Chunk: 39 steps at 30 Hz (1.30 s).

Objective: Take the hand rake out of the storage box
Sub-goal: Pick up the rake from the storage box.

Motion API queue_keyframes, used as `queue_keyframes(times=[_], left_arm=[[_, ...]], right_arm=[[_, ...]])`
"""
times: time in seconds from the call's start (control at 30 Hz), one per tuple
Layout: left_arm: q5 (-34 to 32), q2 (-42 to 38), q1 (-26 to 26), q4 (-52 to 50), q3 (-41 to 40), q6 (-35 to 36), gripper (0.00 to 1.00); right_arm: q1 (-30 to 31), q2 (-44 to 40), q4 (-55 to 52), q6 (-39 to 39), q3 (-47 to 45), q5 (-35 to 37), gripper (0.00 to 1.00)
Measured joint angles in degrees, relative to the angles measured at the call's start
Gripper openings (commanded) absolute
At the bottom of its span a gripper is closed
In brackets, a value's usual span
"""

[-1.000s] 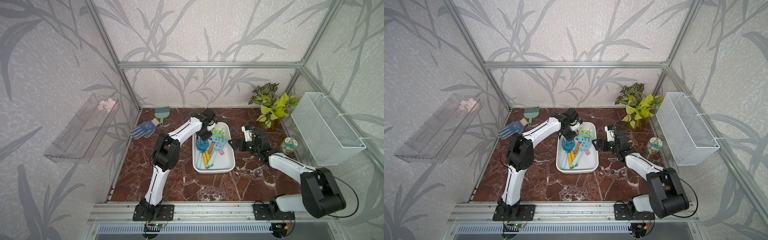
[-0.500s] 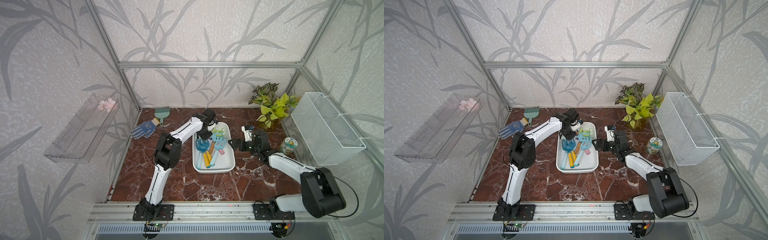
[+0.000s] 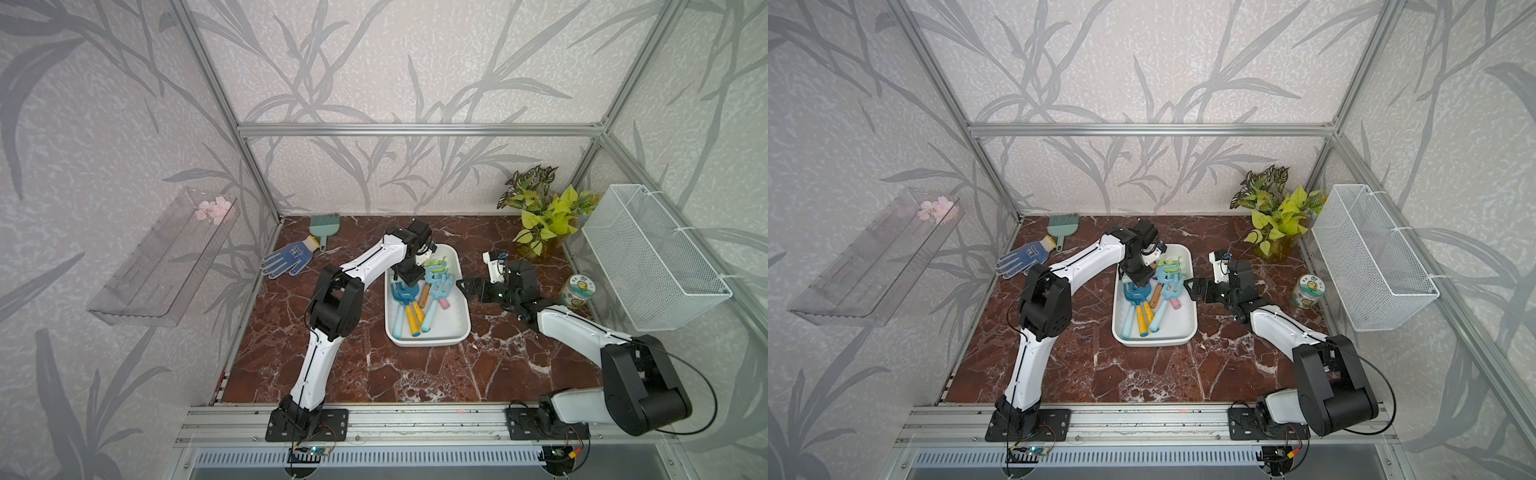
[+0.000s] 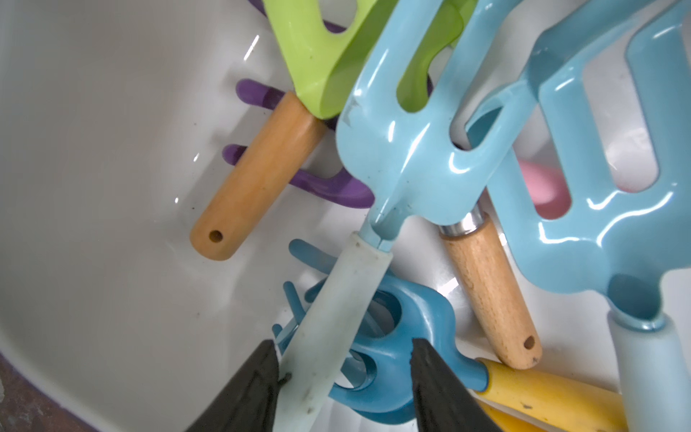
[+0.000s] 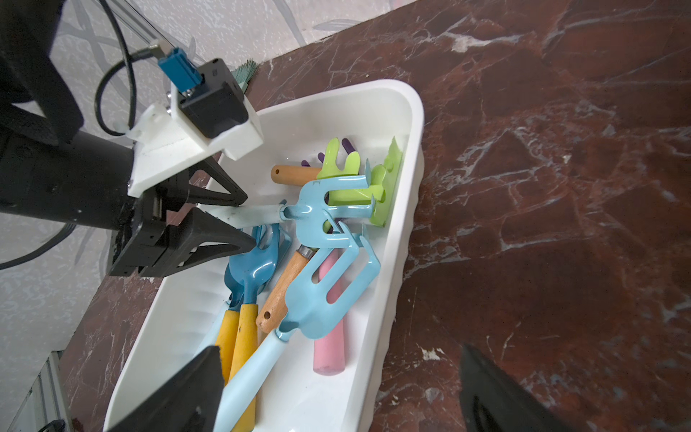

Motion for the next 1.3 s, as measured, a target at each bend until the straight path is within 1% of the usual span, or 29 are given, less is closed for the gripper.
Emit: queue_keyframes(times=[0.3,0.37,0.47,0.53,0.6,0.77,0.83,0.97,1.07,1.13,1.3], left_arm=[[-1.79,0.0,-0.17,0.22,0.0,-0.33,0.49],[-2.58,0.0,-0.44,0.59,-0.07,-0.42,0.48],[-3.96,0.0,-1.05,1.77,-0.7,-0.5,0.58],[-5.01,0.0,-1.42,2.71,-1.49,-0.42,0.62],[-5.92,0.09,-1.57,3.43,-2.1,-0.39,0.63],[-7.06,0.5,-1.77,4.83,-2.14,-0.28,0.62],[-7.45,0.72,-1.77,5.33,-2.14,-0.17,0.59],[-7.52,1.27,-1.77,5.95,-2.12,0.15,0.41],[-7.56,1.51,-1.77,5.6,-2.12,0.24,0.35],[-7.56,1.6,-1.77,5.31,-2.12,0.2,0.28],[-7.21,1.6,-1.77,4.83,-2.12,-0.55,0.2]], right_arm=[[0.0,0.0,0.0,-0.02,0.0,0.0,0.98],[0.0,0.0,0.0,-0.02,0.0,0.0,0.98],[0.0,0.0,0.0,-0.02,0.0,0.0,0.98],[0.0,0.0,0.0,-0.02,0.0,0.0,0.98],[0.0,0.0,0.0,-0.02,0.0,0.0,0.98],[0.0,0.0,0.0,-0.02,0.0,0.0,0.98],[0.0,0.0,0.0,-0.02,0.0,0.0,0.98],[0.0,0.0,0.0,-0.02,0.0,0.0,0.98],[0.17,0.0,0.0,-0.02,0.0,0.0,0.98],[0.2,0.0,0.0,-0.02,0.0,0.0,0.98],[0.2,0.0,0.0,-0.02,0.0,0.0,0.98]])
